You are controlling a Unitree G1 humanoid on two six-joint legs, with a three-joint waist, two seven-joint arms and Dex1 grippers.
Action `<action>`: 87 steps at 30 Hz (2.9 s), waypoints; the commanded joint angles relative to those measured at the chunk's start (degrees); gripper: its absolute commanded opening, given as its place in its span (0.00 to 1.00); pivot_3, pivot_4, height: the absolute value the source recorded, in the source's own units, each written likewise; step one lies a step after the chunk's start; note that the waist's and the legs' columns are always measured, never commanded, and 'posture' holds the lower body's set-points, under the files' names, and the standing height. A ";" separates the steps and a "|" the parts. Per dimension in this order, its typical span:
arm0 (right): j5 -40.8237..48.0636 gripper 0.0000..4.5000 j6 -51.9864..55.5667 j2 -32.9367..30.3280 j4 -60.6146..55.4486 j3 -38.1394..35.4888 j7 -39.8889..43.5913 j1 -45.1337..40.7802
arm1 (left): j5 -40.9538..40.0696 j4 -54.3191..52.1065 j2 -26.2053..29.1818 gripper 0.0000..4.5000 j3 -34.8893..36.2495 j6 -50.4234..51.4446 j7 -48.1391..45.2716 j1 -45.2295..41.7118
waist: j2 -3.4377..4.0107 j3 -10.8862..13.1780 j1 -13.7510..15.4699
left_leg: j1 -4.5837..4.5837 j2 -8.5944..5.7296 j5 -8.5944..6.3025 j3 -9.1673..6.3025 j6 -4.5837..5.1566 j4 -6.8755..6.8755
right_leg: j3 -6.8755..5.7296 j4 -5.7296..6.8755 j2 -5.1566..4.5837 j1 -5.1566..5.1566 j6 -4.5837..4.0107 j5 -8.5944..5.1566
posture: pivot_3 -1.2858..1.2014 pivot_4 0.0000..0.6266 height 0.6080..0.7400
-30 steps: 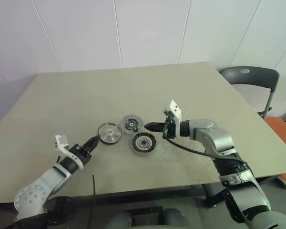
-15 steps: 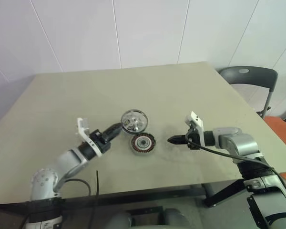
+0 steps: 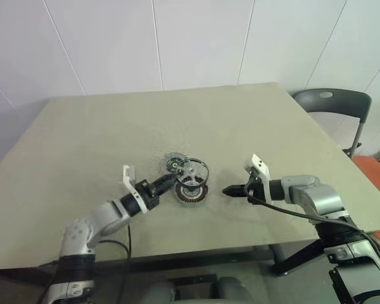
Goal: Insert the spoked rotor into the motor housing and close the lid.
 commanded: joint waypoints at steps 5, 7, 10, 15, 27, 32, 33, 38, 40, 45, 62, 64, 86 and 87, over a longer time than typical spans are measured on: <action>1.18 0.00 -0.79 0.17 -2.81 -2.49 -1.68 0.20 | 0.25 -0.95 -0.44 0.09 0.28 1.12 -0.66 -0.48 | 0.00 0.00 0.01 | 0.02 0.00 0.00 0.00 0.00 0.01 | 0.00 0.04 0.01 0.00 0.00 0.00 | 0.52 0.00 1.00; 1.07 0.00 -0.82 0.15 -2.85 -2.58 -1.75 0.33 | 0.82 -0.51 -0.26 0.09 0.66 1.06 -1.25 -0.22 | 0.00 0.00 -0.01 | 0.02 0.00 0.00 0.01 0.00 0.01 | 0.00 0.03 0.01 0.01 0.00 0.00 | 0.52 0.00 1.00; 1.02 0.00 -0.86 0.24 -2.99 -2.72 -1.99 0.52 | 1.47 -0.38 0.03 0.09 1.25 1.08 -1.95 0.57 | 0.00 0.00 0.00 | 0.02 0.00 0.00 0.01 0.00 0.01 | 0.00 0.03 0.01 0.01 0.00 0.00 | 0.52 0.00 1.00; 1.11 0.00 -0.89 0.28 -3.21 -2.82 -2.29 0.70 | 3.22 -0.05 0.78 0.09 2.33 0.97 -3.94 2.68 | 0.00 0.00 -0.02 | 0.02 0.00 0.00 0.01 0.00 0.01 | 0.00 0.03 0.01 0.00 -0.01 0.00 | 0.52 0.00 1.00; 1.34 0.00 -0.87 0.64 -3.53 -2.84 -2.51 0.60 | 11.21 5.20 0.50 0.09 2.80 0.68 -10.16 2.54 | 0.04 -0.03 -0.15 | 0.07 0.01 0.00 0.03 0.00 0.00 | 0.00 0.03 0.02 0.04 0.00 -0.01 | 0.52 0.00 1.00; 1.68 0.00 -0.57 0.67 -4.19 -2.92 -2.70 0.96 | 14.19 6.81 0.13 0.09 3.33 1.20 -12.76 2.02 | 0.06 -0.04 -0.14 | 0.09 0.02 0.00 0.04 0.00 -0.01 | 0.00 0.03 0.02 0.04 0.02 -0.02 | 0.52 0.00 1.00; 1.73 0.00 -0.56 0.67 -4.21 -2.94 -2.79 0.98 | 14.79 7.18 0.06 0.09 3.32 1.36 -13.23 1.90 | 0.06 -0.04 -0.13 | 0.09 0.02 0.00 0.04 0.00 -0.01 | 0.01 0.03 0.02 0.04 0.03 -0.03 | 0.52 0.00 1.00; 2.01 0.00 -0.61 0.57 -4.28 -2.92 -3.08 1.07 | 16.64 8.10 -0.44 0.09 3.84 2.31 -14.45 1.62 | 0.09 -0.07 -0.13 | 0.10 0.01 0.00 0.03 0.00 0.00 | 0.01 0.04 0.02 0.06 0.03 -0.02 | 0.52 0.00 1.00; 2.09 0.00 -0.64 0.55 -4.31 -2.87 -3.19 1.12 | 17.11 8.28 -0.66 0.09 4.05 2.73 -14.72 1.57 | 0.11 -0.09 -0.16 | 0.10 0.02 0.00 0.03 0.00 0.00 | 0.01 0.04 0.02 0.06 0.03 -0.02 | 0.52 0.00 1.00; 2.19 0.00 -0.59 0.58 -4.46 -2.77 -3.43 1.15 | 17.93 8.18 -1.62 0.09 4.23 3.79 -14.60 1.34 | 0.13 -0.11 -0.14 | 0.11 0.02 0.00 0.03 0.00 0.00 | 0.01 0.04 0.02 0.08 0.06 -0.04 | 0.52 0.00 1.00; 2.46 0.00 -0.91 0.77 -4.56 -2.70 -4.17 1.11 | 17.13 5.15 -4.63 0.09 7.23 5.37 -8.92 1.23 | 0.14 -0.13 -0.15 | 0.12 0.02 0.00 0.03 0.00 0.01 | 0.01 0.05 0.02 0.09 0.06 -0.02 | 0.52 0.00 1.00; 2.43 0.00 -1.03 0.83 -4.42 -2.67 -4.14 1.04 | 16.77 4.62 -4.89 0.09 7.46 5.43 -8.09 1.32 | 0.14 -0.13 -0.15 | 0.12 0.02 0.00 0.03 0.00 0.01 | 0.01 0.05 0.02 0.09 0.08 -0.03 | 0.52 0.00 1.00; 2.07 0.00 -1.87 1.19 -3.52 -2.60 -4.25 0.59 | 13.47 0.84 -6.23 0.09 8.63 4.20 -0.68 2.87 | 0.14 -0.13 -0.20 | 0.12 0.02 0.00 0.03 0.00 0.00 | 0.01 0.05 0.03 0.09 0.07 -0.02 | 0.52 0.00 1.00; 2.05 0.00 -1.88 1.22 -3.47 -2.58 -4.26 0.55 | 13.34 0.70 -6.25 0.09 8.64 4.00 -0.39 2.92 | 0.14 -0.13 -0.20 | 0.12 0.02 0.00 0.03 0.00 0.00 | 0.01 0.05 0.03 0.09 0.06 -0.02 | 0.52 0.00 1.00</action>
